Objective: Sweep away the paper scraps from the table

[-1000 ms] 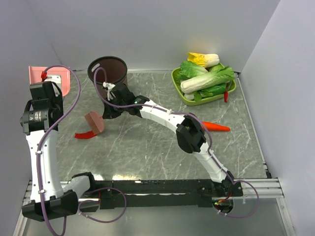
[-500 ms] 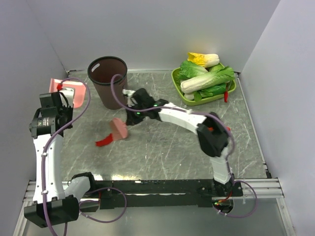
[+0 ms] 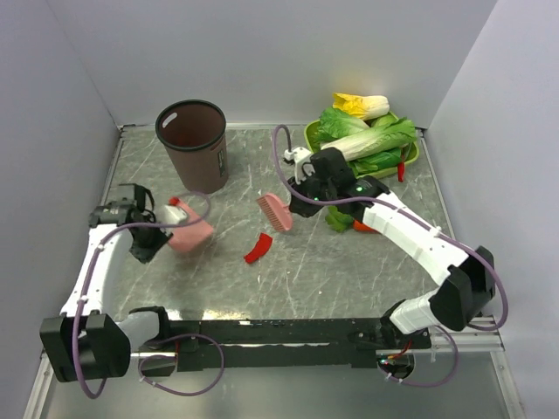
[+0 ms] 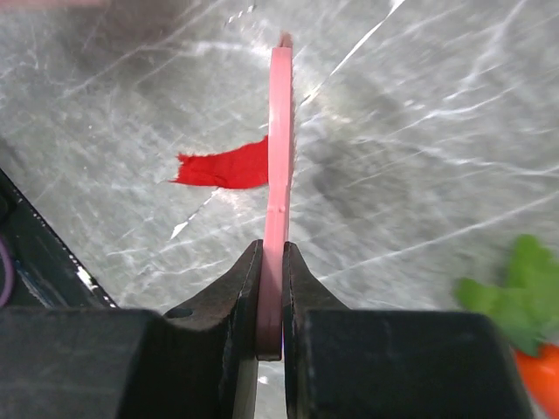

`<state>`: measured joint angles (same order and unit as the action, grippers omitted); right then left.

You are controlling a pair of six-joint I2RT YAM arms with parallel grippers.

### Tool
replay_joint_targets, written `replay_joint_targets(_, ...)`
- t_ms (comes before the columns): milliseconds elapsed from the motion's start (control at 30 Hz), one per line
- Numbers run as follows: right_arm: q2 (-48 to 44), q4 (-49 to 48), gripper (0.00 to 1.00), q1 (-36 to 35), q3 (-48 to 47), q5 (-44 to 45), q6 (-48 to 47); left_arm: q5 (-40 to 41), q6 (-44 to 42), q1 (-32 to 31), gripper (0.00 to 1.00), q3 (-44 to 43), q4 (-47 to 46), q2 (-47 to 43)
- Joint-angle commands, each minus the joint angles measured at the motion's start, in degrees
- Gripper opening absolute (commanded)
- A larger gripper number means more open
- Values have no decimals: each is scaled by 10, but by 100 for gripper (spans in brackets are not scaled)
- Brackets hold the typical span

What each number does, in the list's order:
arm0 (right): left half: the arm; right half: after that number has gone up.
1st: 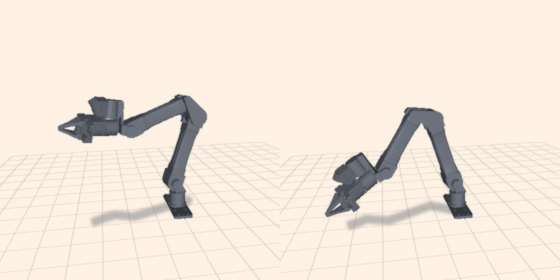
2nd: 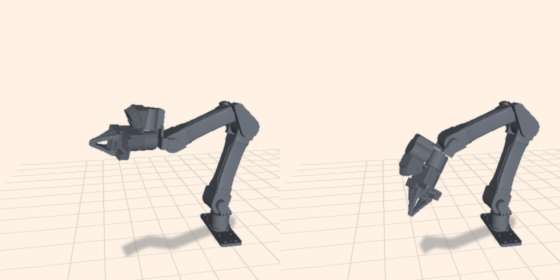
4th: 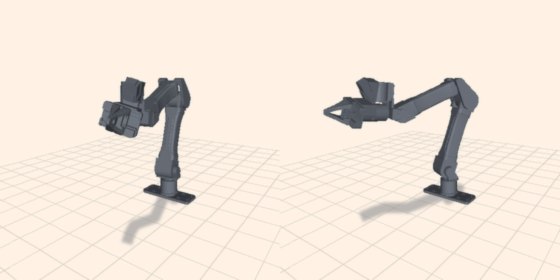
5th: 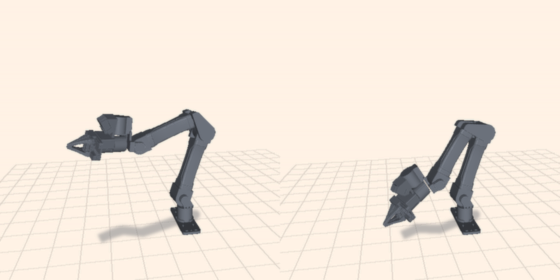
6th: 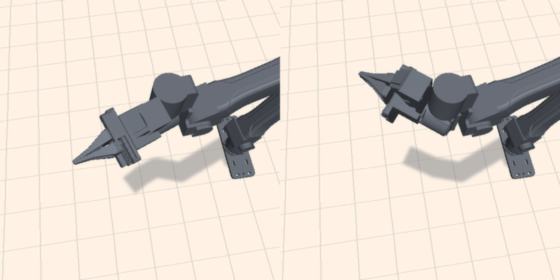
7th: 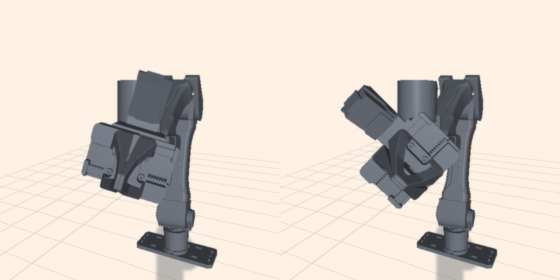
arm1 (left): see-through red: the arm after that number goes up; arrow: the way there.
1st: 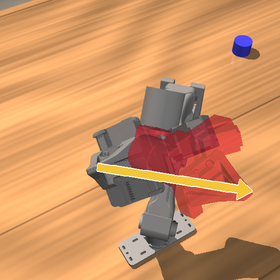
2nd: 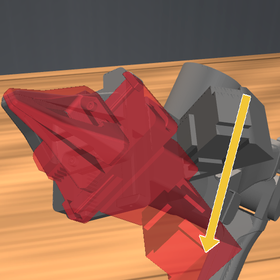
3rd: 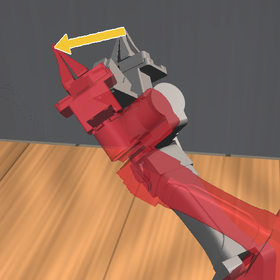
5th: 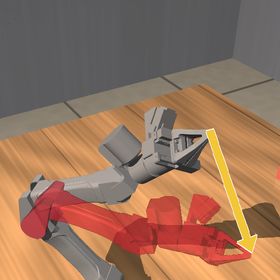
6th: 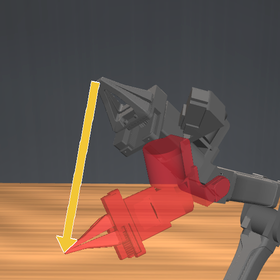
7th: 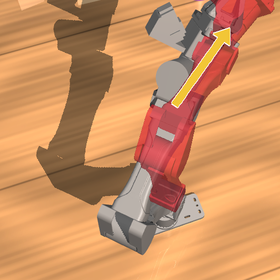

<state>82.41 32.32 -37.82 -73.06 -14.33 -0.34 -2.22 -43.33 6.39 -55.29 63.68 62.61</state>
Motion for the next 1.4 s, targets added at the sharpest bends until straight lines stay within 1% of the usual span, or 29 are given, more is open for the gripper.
replay_joint_targets(0, -44, 34, 0, 19, -22, 14, -46, 9, -93, -89, 1, 29, 39, 8)
replay_joint_targets(33, -46, 35, 0, 21, -18, 20, -46, 20, -95, -109, 1, 38, 40, 14)
replay_joint_targets(67, -48, 38, 0, 22, -15, 38, -45, 21, -94, -128, 1, 40, 43, 17)
replay_joint_targets(100, -49, 39, 0, 26, -6, 49, -41, 20, -93, -160, 1, 42, 43, 22)
replay_joint_targets(133, -51, 39, 0, 28, -2, 55, -38, 20, -92, -175, 1, 47, 44, 33)
replay_joint_targets(167, -52, 42, 0, 29, 3, 64, -34, 45, -90, -189, 1, 48, 47, 40)
replay_joint_targets(200, -54, 42, 0, 29, 11, 74, -25, 50, -87, -210, 1, 49, 49, 46)
replay_joint_targets(333, -54, 44, 0, 31, 29, 77, -6, 60, -69, -247, 1, 46, 57, 92)
replay_joint_targets(467, -43, 36, 0, 41, 45, 64, 3, 68, -41, -284, 1, 42, 44, 111)
replay_joint_targets(533, -34, 33, 0, 43, 46, 62, 3, 70, -33, -294, 1, 37, 36, 120)
replay_joint_targets(600, -22, 32, 0, 45, 41, 58, 24, 79, -16, -312, 1, 36, 28, 131)
replay_joint_targets(733, 5, 24, 0, 45, 29, 32, 39, 95, 13, -338, 1, 38, 10, 146)
replay_joint_targets(1000, 68, -22, 0, 35, -1, -76, 97, 108, 67, -394, 1, 25, -33, 182)
replay_joint_targets(1033, 73, -25, 0, 33, -16, -96, 98, 109, 76, -402, 1, 23, -43, 187)
replay_joint_targets(1067, 82, -30, 0, 30, -25, -137, 98, 109, 81, -406, 1, 20, -48, 198)
replay_joint_targets(1100, 86, -31, 0, 27, -32, -154, 96, 108, 85, -408, 1, 15, -52, 204)
replay_joint_targets(1267, 66, -7, 0, 21, -55, -162, 65, 86, 118, -416, 1, -3, -86, 234)
replay_joint_targets(1367, 34, 7, 0, 28, -43, -147, 43, 61, 131, -416, 1, 4, -113, 224)
